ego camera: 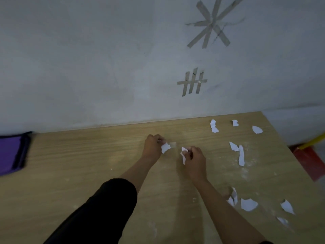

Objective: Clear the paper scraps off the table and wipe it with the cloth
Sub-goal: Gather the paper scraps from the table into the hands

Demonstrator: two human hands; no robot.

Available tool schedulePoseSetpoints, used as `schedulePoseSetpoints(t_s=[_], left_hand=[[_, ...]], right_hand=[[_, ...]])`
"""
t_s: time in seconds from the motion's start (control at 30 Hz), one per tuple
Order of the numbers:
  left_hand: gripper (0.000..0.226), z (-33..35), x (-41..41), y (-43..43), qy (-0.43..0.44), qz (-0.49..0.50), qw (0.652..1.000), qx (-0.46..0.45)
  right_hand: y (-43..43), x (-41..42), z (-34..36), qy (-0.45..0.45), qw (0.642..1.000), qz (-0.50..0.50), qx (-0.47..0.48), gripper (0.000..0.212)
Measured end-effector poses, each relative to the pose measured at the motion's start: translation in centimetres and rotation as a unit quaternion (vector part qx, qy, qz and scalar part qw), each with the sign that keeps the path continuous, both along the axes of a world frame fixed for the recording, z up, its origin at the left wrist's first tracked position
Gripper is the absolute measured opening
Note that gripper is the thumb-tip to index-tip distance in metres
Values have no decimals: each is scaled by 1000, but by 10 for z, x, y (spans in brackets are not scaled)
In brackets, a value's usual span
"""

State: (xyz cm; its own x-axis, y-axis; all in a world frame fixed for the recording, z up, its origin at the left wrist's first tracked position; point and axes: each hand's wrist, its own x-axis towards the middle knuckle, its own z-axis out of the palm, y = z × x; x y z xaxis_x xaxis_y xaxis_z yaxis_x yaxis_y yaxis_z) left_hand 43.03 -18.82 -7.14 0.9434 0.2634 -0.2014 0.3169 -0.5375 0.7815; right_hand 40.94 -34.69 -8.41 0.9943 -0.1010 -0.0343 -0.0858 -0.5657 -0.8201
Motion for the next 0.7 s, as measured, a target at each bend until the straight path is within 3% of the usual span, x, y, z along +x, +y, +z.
schedulePoseSetpoints(t_s=[0.3, 0.43, 0.7], left_hand=[[15, 26, -111, 24, -54, 59, 997, 4], [16, 37, -176, 38, -59, 74, 995, 31], [12, 39, -289, 86, -70, 123, 988, 53]], right_hand=[[21, -82, 28, 20, 996, 73, 47, 6], [34, -126, 36, 83, 990, 103, 56, 16], [82, -210, 28, 129, 972, 191, 36, 11]])
